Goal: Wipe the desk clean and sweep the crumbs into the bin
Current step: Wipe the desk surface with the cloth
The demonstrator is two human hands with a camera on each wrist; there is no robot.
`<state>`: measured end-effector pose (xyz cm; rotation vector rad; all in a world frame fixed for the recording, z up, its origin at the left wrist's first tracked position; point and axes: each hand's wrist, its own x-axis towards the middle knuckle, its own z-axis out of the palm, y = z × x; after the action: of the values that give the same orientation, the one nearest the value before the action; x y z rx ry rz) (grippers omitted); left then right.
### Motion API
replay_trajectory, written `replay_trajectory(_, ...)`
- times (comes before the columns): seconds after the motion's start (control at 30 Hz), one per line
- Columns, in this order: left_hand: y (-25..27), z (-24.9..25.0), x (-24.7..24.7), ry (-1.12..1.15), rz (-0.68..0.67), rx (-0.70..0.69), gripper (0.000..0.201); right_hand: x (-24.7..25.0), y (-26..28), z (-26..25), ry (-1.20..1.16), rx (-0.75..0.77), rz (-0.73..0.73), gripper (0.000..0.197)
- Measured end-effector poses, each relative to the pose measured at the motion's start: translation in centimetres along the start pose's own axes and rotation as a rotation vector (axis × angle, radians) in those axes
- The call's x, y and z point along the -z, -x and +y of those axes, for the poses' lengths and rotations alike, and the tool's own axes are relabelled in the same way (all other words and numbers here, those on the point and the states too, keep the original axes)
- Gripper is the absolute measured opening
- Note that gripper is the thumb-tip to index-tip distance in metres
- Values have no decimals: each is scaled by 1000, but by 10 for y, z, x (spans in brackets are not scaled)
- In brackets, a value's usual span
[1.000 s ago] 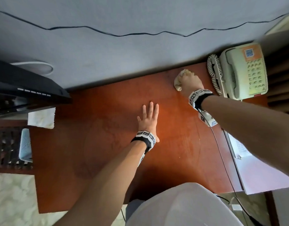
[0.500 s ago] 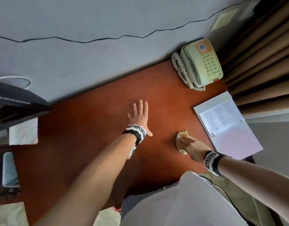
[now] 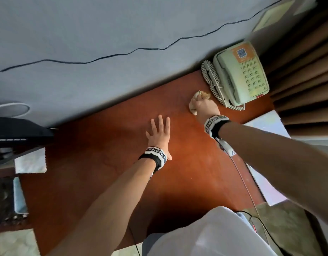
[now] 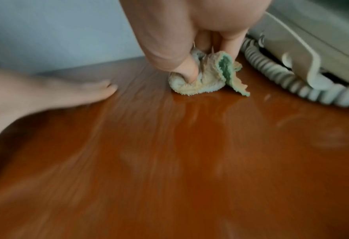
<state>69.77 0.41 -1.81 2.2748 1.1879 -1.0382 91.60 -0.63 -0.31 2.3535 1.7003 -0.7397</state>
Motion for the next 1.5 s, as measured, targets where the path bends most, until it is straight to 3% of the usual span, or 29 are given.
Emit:
replay_trajectory(0.1,-2,-1,-1,-4,0,-6,174,37,-56,-12,-75,-29,81,35)
replay_trajectory(0.2,-4,-3,-3,-12,16,-3,175,56,-81,-22,-72,-15,66,21)
replay_trajectory(0.4,-3,-5,0,-5,4,7,176,33,-63,-7,-57,-35,122,33)
replay_trajectory(0.67,16,-7,0,66,89,14,169,-55,73,39,-27,-28,56,56)
replay_trajectory(0.87,66,-9,-51,244,262,34,143,-113,201,53,5,181,32,74)
replay_trajectory(1.03,120,-2,-120,396,292,67,136,-141,273,48,177,461,-174,73)
replay_trajectory(1.13,154,-4,-157,499,300,181,140,-126,261,45,289,585,-244,73)
replay_trajectory(1.23,185,-11,-193,506,248,284,149,-104,213,32,276,464,-206,75)
replay_trajectory(1.37,220,-27,-236,522,199,431,160,-81,163,0,285,399,-157,55)
replay_trajectory(1.43,234,-37,-252,534,185,478,164,-80,163,-5,390,462,-139,57)
replay_trajectory(1.5,245,-48,-267,543,160,504,166,-88,178,-4,479,623,-123,65)
